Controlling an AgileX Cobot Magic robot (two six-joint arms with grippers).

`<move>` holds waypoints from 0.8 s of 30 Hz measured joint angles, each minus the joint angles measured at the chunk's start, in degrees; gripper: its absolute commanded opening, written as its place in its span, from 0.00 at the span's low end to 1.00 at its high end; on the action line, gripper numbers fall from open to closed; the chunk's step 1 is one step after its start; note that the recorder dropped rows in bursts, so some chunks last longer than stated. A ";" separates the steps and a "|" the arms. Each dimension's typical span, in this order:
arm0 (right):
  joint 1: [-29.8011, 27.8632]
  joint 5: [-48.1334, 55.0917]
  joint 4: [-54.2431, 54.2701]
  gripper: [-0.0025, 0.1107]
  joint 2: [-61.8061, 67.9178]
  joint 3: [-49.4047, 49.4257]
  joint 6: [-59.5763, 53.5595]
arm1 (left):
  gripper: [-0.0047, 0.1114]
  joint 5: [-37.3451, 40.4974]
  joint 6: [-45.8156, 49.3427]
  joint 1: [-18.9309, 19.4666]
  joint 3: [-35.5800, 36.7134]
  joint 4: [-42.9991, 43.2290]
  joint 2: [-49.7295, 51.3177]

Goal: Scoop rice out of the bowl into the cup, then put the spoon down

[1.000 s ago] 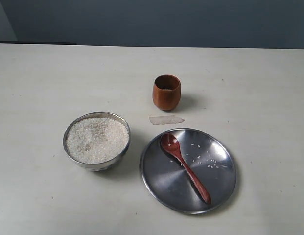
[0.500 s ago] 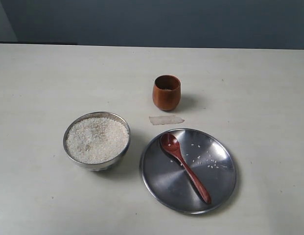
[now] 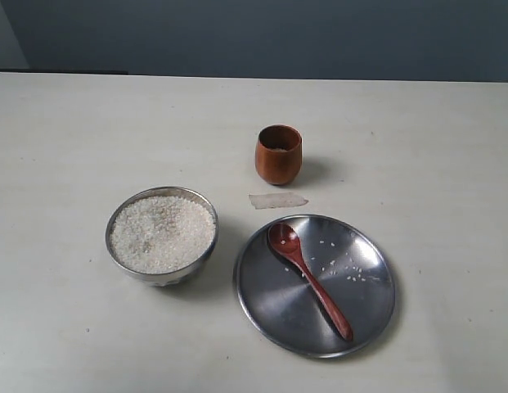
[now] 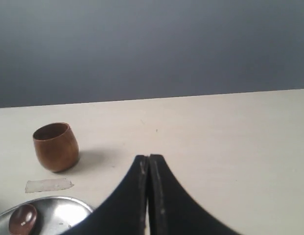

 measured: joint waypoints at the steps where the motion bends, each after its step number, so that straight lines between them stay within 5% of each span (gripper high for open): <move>1: 0.00 -0.88 1.52 0.02 0.00 0.48 -1.66 | 0.05 0.00 0.00 0.00 0.00 0.00 0.00; 14: -0.07 3.30 2.51 0.02 0.00 1.46 -5.70 | 0.05 0.00 0.00 0.00 0.00 0.00 0.00; 24: -9.10 3.57 2.38 0.02 0.00 1.46 -5.80 | 0.05 0.00 0.00 0.00 0.00 0.00 0.00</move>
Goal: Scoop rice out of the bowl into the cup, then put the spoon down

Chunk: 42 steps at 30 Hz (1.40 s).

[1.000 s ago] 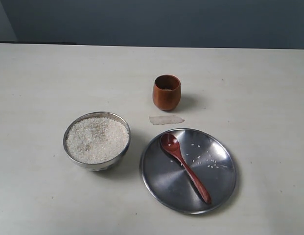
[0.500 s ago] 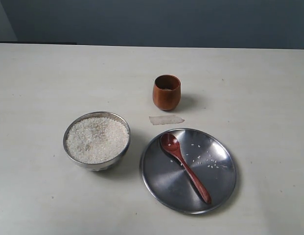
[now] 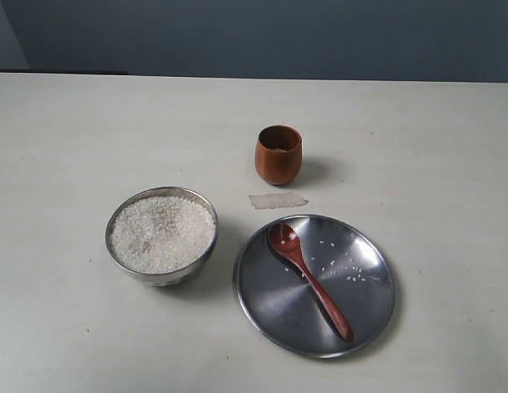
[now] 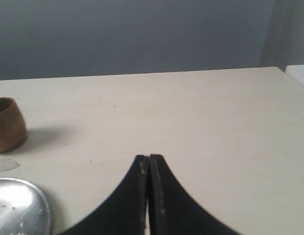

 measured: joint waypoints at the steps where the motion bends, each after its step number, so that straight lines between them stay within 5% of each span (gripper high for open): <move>1: -1.13 0.00 0.00 0.02 0.00 0.00 0.11 | 0.05 0.00 0.00 0.00 0.00 0.00 0.00; 21: -3.57 0.26 0.94 0.02 0.00 0.00 1.60 | 0.05 0.00 0.00 0.00 0.00 0.00 0.00; 42: -3.57 -0.02 10.22 0.02 0.00 0.00 -13.23 | 0.05 0.00 0.00 0.00 0.00 0.00 0.00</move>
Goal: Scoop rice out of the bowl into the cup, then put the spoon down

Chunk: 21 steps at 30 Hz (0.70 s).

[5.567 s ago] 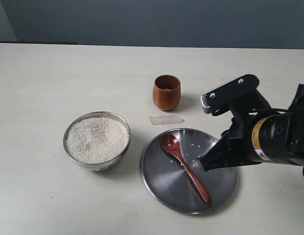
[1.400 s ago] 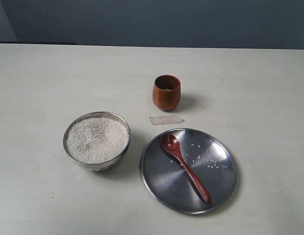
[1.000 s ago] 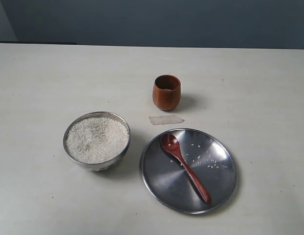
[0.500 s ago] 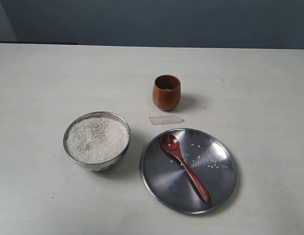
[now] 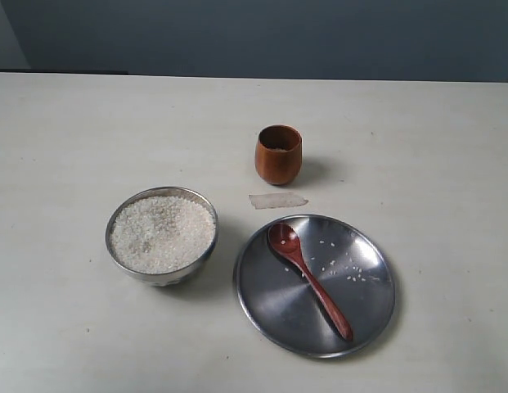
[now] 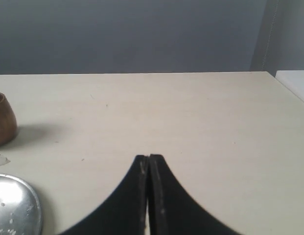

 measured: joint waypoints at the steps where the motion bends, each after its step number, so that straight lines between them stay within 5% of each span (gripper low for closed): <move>1: 0.00 0.11 0.00 0.02 0.00 0.00 -0.12 | 0.05 0.00 0.00 0.00 0.00 0.00 0.00; 21: 0.00 0.92 -3.38 0.02 0.00 0.00 1.70 | 0.05 0.00 0.00 0.00 0.00 0.00 0.00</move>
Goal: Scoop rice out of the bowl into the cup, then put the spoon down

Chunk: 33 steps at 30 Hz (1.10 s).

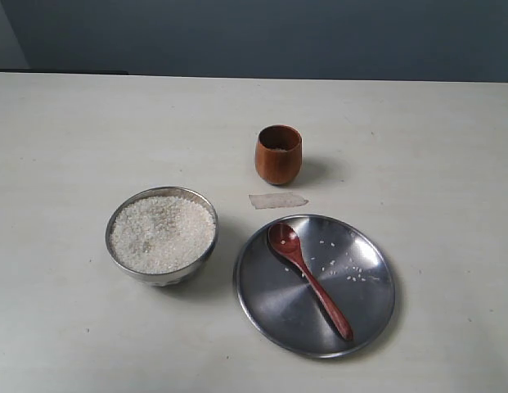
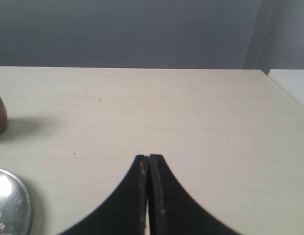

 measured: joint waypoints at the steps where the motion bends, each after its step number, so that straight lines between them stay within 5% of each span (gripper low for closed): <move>1: 0.00 0.00 0.00 0.02 0.00 0.00 0.00 | 0.05 0.00 0.00 0.00 0.00 0.00 0.00; 26: 0.00 0.00 -0.03 0.02 0.00 0.00 0.13 | 0.05 0.00 0.00 0.00 0.00 1.06 0.00; 33: 0.00 0.00 -0.03 0.02 0.00 0.00 0.35 | 0.05 2.81 0.11 0.00 1.51 22.42 0.00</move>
